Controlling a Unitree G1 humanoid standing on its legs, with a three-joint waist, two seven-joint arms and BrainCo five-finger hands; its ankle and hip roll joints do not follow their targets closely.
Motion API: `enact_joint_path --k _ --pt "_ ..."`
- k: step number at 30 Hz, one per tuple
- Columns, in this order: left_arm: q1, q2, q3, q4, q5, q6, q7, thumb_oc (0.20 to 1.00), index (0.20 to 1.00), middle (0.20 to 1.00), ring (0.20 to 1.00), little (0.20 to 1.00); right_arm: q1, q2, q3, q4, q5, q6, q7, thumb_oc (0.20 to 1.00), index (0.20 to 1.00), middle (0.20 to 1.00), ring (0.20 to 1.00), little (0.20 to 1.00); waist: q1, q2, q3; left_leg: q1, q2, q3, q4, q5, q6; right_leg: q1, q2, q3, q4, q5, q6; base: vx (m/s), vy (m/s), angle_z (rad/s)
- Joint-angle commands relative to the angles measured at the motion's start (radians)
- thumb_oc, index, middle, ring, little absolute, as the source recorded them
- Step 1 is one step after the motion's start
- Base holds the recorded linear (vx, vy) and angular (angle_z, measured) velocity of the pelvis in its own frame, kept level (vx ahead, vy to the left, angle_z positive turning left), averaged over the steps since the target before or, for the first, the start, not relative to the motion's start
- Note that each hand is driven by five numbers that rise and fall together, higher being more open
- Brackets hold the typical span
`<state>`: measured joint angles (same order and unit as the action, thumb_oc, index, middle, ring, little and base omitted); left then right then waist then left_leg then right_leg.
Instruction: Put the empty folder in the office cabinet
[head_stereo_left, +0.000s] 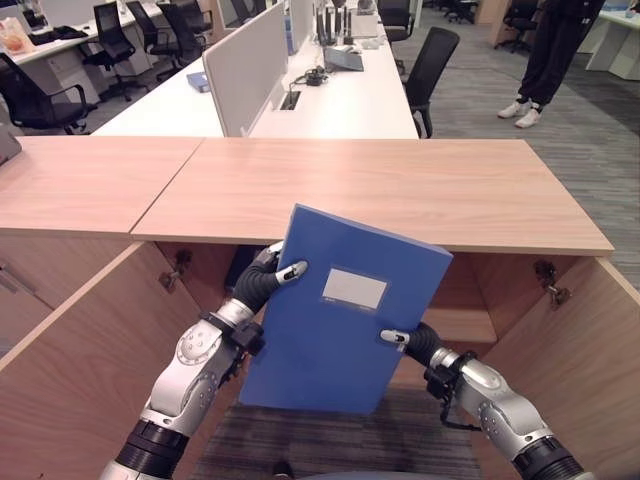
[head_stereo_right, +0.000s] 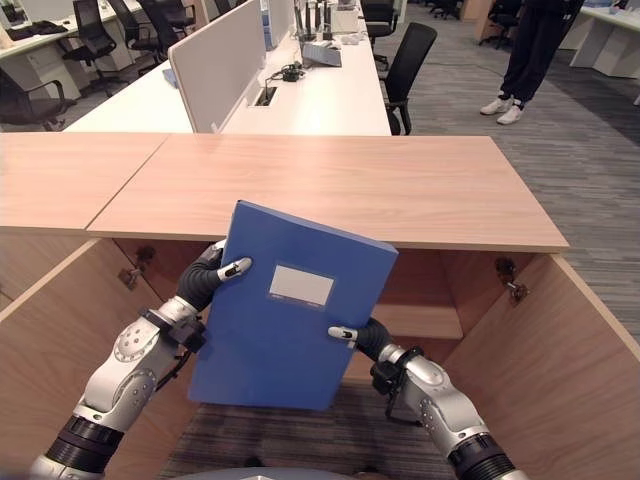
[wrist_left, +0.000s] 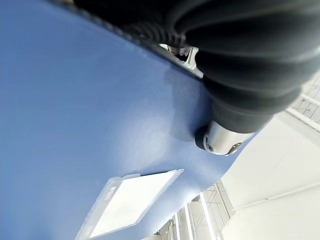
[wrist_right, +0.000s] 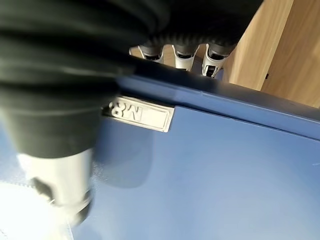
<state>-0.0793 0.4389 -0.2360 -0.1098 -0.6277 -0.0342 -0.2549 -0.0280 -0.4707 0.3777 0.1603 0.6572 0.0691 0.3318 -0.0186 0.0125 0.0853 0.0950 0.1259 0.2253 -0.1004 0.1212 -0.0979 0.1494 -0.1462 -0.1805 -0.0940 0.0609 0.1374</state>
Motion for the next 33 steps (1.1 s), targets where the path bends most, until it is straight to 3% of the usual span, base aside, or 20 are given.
enact_joint_path --k 1,17,18,19,25,30,33 --pt "-0.169 -0.106 -0.100 -0.020 -0.119 -0.066 -0.010 0.200 0.200 0.200 0.200 0.200 -0.175 0.138 0.089 -0.053 0.058 -0.070 0.038 0.200 0.200 0.200 0.200 0.200 0.008 -0.022 0.029 0.080 -0.026 -0.043 0.013 -0.145 -0.004 0.027 -0.003 -0.010 0.011 -0.089 0.024 0.00 0.000 0.00" --pt "-0.146 -0.099 -0.065 -0.028 -0.111 -0.074 -0.010 0.200 0.200 0.200 0.200 0.200 -0.159 0.120 0.083 -0.082 0.064 -0.057 0.070 0.200 0.200 0.200 0.200 0.200 0.012 -0.025 0.025 0.083 -0.023 -0.048 0.013 -0.145 -0.005 0.030 0.000 -0.011 0.012 -0.092 0.022 0.00 0.000 0.00" --pt "-0.142 -0.096 -0.058 -0.027 -0.102 -0.077 -0.008 0.410 0.410 0.410 0.410 0.410 -0.157 0.113 0.080 -0.085 0.054 -0.058 0.072 0.200 0.200 0.200 0.200 0.200 0.013 -0.025 0.025 0.083 -0.023 -0.048 0.013 -0.145 -0.005 0.029 0.000 -0.011 0.013 -0.091 0.022 0.00 0.000 0.00" --pt "-0.130 -0.091 -0.038 -0.023 -0.085 -0.081 -0.003 1.000 1.000 1.000 1.000 1.000 -0.148 0.096 0.066 -0.088 0.014 -0.061 0.070 0.200 0.200 0.200 0.200 0.200 0.014 -0.025 0.026 0.083 -0.023 -0.048 0.013 -0.145 -0.006 0.030 -0.001 -0.013 0.012 -0.092 0.022 0.00 0.000 0.00" --pt "-0.076 -0.032 0.041 -0.021 0.035 -0.090 -0.008 1.000 1.000 1.000 1.000 1.000 -0.092 0.044 -0.022 -0.091 -0.117 -0.071 0.059 0.200 0.200 0.200 0.200 0.200 0.015 -0.024 0.022 0.081 -0.025 -0.049 0.013 -0.146 -0.007 0.029 0.000 -0.016 0.013 -0.092 0.023 0.00 0.000 0.00" --pt "0.056 0.065 0.131 -0.028 0.095 -0.059 -0.127 1.000 1.000 1.000 1.000 1.000 0.001 0.010 -0.122 -0.042 -0.241 -0.070 0.077 0.200 0.200 0.200 0.200 0.200 0.017 -0.018 0.024 0.080 -0.025 -0.052 0.013 -0.148 -0.008 0.028 -0.001 -0.020 0.013 -0.092 0.025 0.00 -0.001 0.03" --pt "0.113 0.082 0.152 -0.038 0.086 -0.040 -0.173 1.000 1.000 1.000 1.000 1.000 0.030 0.006 -0.138 -0.008 -0.268 -0.070 0.084 0.200 0.200 0.200 0.200 0.200 0.017 -0.017 0.025 0.079 -0.024 -0.051 0.013 -0.149 -0.008 0.026 -0.001 -0.022 0.011 -0.091 0.026 0.00 0.000 0.01"
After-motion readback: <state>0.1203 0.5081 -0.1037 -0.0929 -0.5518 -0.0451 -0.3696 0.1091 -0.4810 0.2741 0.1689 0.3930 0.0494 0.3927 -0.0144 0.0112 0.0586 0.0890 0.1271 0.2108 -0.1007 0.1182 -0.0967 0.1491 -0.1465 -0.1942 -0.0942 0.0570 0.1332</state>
